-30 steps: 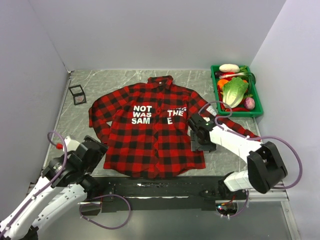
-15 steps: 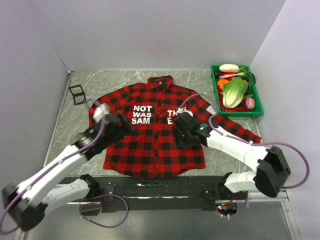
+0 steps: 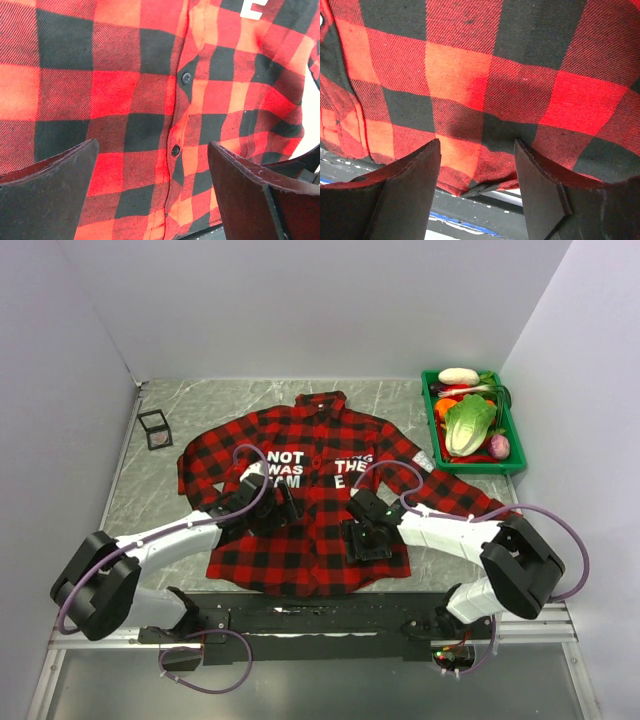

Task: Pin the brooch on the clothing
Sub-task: Flatten out the clothes at the center of the board.

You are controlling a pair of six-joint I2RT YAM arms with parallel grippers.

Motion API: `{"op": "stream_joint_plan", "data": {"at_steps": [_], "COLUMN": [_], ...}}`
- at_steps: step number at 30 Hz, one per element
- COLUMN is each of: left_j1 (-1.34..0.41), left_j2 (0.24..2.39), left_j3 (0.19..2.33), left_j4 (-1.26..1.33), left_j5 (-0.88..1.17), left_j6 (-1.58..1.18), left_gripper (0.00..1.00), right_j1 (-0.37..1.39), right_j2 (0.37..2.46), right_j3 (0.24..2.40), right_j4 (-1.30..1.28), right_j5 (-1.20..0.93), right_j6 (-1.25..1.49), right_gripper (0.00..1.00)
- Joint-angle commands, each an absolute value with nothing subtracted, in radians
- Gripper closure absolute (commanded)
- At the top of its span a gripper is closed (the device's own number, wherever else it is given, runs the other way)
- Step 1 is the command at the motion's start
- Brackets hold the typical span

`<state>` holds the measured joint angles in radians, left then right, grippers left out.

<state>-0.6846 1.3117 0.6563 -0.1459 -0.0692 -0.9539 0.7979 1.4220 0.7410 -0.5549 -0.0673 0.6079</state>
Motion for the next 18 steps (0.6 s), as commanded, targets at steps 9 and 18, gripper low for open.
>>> {"op": "stream_joint_plan", "data": {"at_steps": [9, 18], "left_j1": [-0.689, -0.799], "left_j2": [1.551, 1.792], "left_j3": [1.067, 1.264], "left_j4": [-0.107, -0.092], "left_j5": [-0.026, 0.104], "left_j6": [-0.765, -0.701], "left_gripper": [0.04, 0.03], "right_j1": [0.539, 0.082], "right_j2": [1.262, 1.354], "right_j3": [0.948, 0.939], "right_j4": [-0.658, -0.597], "right_j5": [0.023, 0.041], "right_j6": [0.511, 0.431], "right_gripper": [0.32, 0.37]}}
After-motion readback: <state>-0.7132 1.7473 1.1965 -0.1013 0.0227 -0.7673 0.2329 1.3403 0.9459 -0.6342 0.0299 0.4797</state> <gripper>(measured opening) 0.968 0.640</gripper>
